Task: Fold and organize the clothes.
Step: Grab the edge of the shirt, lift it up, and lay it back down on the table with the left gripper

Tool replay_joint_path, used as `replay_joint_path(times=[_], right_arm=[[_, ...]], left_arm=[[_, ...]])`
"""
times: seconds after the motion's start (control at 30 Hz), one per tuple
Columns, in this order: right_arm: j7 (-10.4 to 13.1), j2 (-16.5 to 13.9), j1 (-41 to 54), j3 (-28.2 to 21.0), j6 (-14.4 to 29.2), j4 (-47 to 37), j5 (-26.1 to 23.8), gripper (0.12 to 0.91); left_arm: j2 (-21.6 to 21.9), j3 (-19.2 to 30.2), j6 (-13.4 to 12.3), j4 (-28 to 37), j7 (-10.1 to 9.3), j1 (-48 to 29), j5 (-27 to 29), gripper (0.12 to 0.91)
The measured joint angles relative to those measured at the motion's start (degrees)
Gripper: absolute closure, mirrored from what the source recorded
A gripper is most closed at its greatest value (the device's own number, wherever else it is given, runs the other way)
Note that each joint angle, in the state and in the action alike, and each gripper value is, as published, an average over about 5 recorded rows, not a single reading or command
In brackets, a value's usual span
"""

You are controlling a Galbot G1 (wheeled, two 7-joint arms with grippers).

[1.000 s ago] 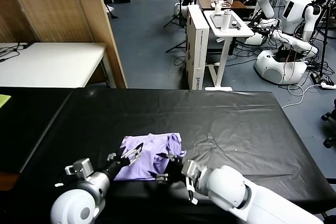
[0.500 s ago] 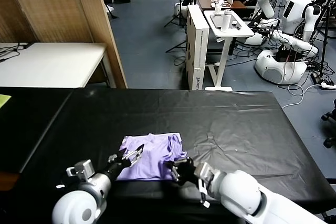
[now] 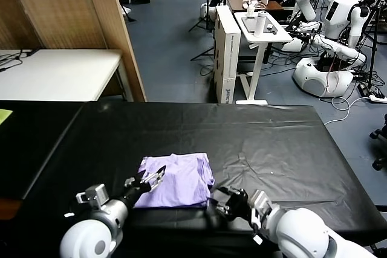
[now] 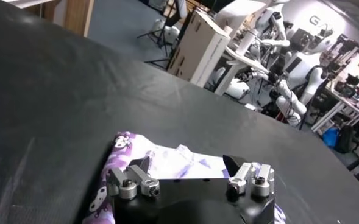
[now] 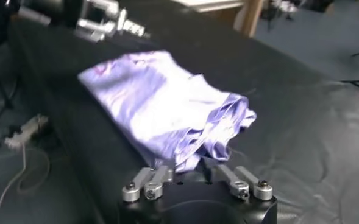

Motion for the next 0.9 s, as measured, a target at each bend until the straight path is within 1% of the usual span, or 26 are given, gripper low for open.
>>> replay_joint_path(times=[0.03, 0.07, 0.23, 0.4, 0.47, 0.5, 0.6, 0.63, 0.7, 0.8, 0.83, 0.9], right_arm=[[0.45, 0.74, 0.08, 0.37, 0.63, -0.56, 0.38, 0.144], [0.93, 1.57, 0.22, 0.61, 1.22, -1.21, 0.74, 0.131], [2.76, 6.61, 1.81, 0.91, 2.31, -5.54, 2.93, 0.119], [2.82, 11.67, 4.33, 0.21, 2.17, -10.14, 3.52, 0.120], [2.67, 13.40, 5.44, -0.19, 2.14, -11.85, 3.64, 0.139], [2.57, 14.10, 5.95, -0.34, 2.13, -12.61, 3.68, 0.166], [2.22, 15.77, 7.22, -0.60, 2.15, -14.66, 3.72, 0.292], [2.14, 16.19, 7.52, -0.62, 2.18, -15.26, 3.72, 0.353], [2.09, 16.85, 7.91, -0.63, 2.24, -16.33, 3.63, 0.446], [2.28, 17.45, 8.11, -0.63, 2.31, -17.57, 3.04, 0.625], [2.36, 17.56, 8.13, -0.63, 2.31, -17.91, 2.71, 0.697], [2.46, 17.70, 8.15, -0.60, 2.31, -18.47, 2.09, 0.792]], left_arm=[[0.00, -0.02, 0.00, 0.11, 0.06, -0.02, 0.13, 0.123], [-0.02, -0.04, 0.00, 0.19, 0.11, -0.03, 0.27, 0.123], [-0.16, -0.16, 0.00, 0.33, 0.31, 0.34, 1.04, 0.123], [-0.15, -0.67, 0.00, 0.45, 0.61, 1.08, 1.66, 0.123], [-0.20, -0.83, 0.00, 0.48, 0.67, 1.32, 1.88, 0.123], [-0.25, -0.87, 0.00, 0.49, 0.68, 1.42, 1.99, 0.123], [-0.43, -0.95, -0.16, 0.51, 0.74, 1.73, 2.36, 0.123], [-0.49, -0.96, -0.30, 0.51, 0.77, 1.82, 2.50, 0.123], [-0.62, -0.97, -0.66, 0.52, 0.83, 1.95, 2.76, 0.123], [-0.81, -0.98, -1.10, 0.59, 0.87, 2.01, 3.02, 0.123], [-0.87, -0.97, -1.20, 0.63, 0.88, 2.02, 3.09, 0.123], [-0.95, -0.97, -1.37, 0.70, 0.89, 2.06, 3.20, 0.123]])
